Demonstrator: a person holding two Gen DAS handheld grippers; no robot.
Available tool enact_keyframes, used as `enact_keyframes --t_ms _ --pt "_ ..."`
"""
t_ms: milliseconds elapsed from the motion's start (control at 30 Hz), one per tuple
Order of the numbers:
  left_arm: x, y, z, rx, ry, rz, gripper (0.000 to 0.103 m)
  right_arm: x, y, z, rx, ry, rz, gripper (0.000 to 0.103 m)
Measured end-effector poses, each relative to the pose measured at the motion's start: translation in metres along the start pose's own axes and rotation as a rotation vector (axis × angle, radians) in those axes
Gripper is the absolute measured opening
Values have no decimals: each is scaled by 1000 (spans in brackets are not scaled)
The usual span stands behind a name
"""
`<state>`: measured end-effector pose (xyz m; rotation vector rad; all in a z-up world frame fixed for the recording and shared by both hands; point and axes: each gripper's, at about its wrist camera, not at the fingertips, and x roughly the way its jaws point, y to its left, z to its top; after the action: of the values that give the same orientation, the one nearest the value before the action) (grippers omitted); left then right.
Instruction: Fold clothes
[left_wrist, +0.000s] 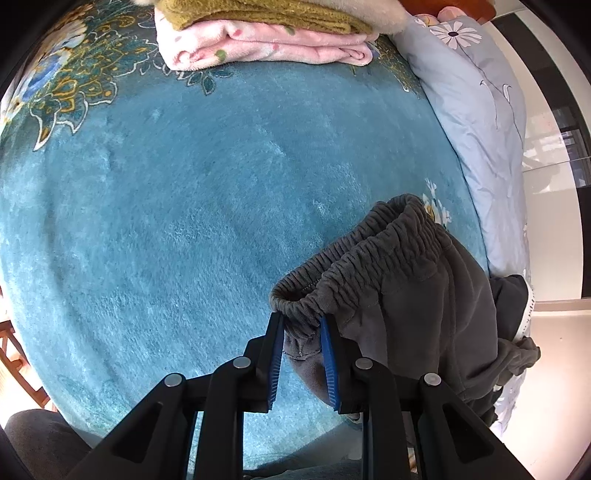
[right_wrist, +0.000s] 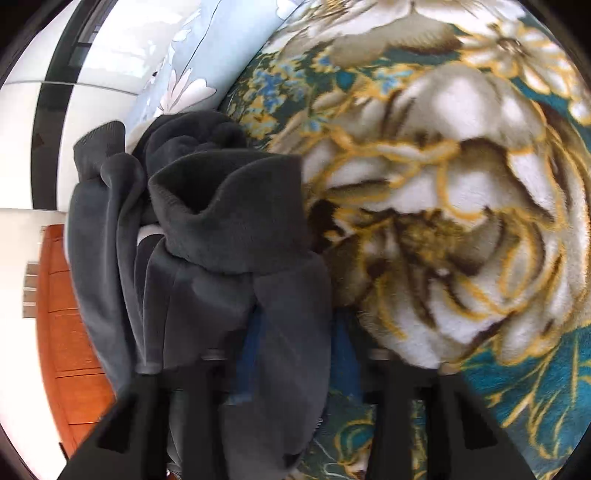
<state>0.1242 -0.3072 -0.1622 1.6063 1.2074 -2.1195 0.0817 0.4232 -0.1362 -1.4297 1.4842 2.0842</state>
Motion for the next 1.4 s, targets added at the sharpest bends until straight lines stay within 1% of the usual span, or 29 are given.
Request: enact_keyframes --t_ms 33,100,200,267,333,367,400,433,467,500,533,567,600,667,733,800,867,900,933,967,1033,1100,1200,1333,1400 --pt "0 -1 0 2 -4 1 22 -4 5 -1 -7 4 -14 4" --pt "-3 -5 0 13 -16 5 21 -18 14 -2 -38 -4 -4 4" --pt "-11 -14 2 25 -43 -11 19 -59 29 -6 -103 -46 21 4" --pt "-24 -20 4 33 -72 -46 19 -91 36 -11 -140 -80 52 4" --pt "-43 -23 8 41 -115 -102 18 -130 36 -23 -183 -127 91 4" --pt "-53 -25 13 56 -142 -110 15 -151 35 -30 -206 -152 111 4" --pt "-62 -27 16 78 -173 -102 0 -166 32 -38 -233 -176 116 4" --pt "-67 -25 18 115 -206 -52 0 -175 26 -48 -267 -199 103 4" --pt "-63 -20 24 133 -205 -21 0 -179 18 -59 -291 -203 64 4" --pt "-57 -13 28 138 -193 0 0 -175 7 -68 -302 -181 -7 4" --pt "-48 0 25 108 -151 -8 0 -169 -10 -77 -287 -151 -66 4" --pt "-46 18 13 84 -120 -13 0 -159 -33 -85 -239 -111 -108 4" --pt "-44 33 3 66 -93 -17 0 -150 -54 -92 -188 -82 -132 4" --pt "-36 45 -2 57 -69 -23 0 -140 -87 -103 -88 -57 -128 4" --pt "-42 55 -17 42 -63 -70 2 -137 -106 -108 -14 -51 -99 4" --pt "-48 60 -19 36 -50 -118 2 -128 -113 -103 4 -49 -83 4" --pt "-43 63 -21 24 -32 -174 6 -127 -107 -100 -15 -38 -100 4" --pt "-37 63 -22 18 -17 -194 20 -129 -103 -99 -23 -33 -112 4" --pt "-30 61 -21 12 3 -207 42 -130 -98 -96 -27 -29 -120 4" --pt "-24 59 -20 8 22 -220 48 -129 -93 -93 -29 -27 -122 4" --pt "-14 55 -19 20 56 -245 56 -128 -93 -93 -45 -27 -127 4" --pt "-2 50 -15 56 75 -206 66 -129 -94 -93 -57 -24 -138 4" --pt "7 39 -11 124 113 -162 67 -118 -95 -90 -22 -22 -139 4" --pt "10 20 -6 200 114 -214 65 -119 -100 -95 23 -29 -140 4" --pt "12 8 -6 252 124 -187 63 -119 -100 -97 28 -29 -148 5"
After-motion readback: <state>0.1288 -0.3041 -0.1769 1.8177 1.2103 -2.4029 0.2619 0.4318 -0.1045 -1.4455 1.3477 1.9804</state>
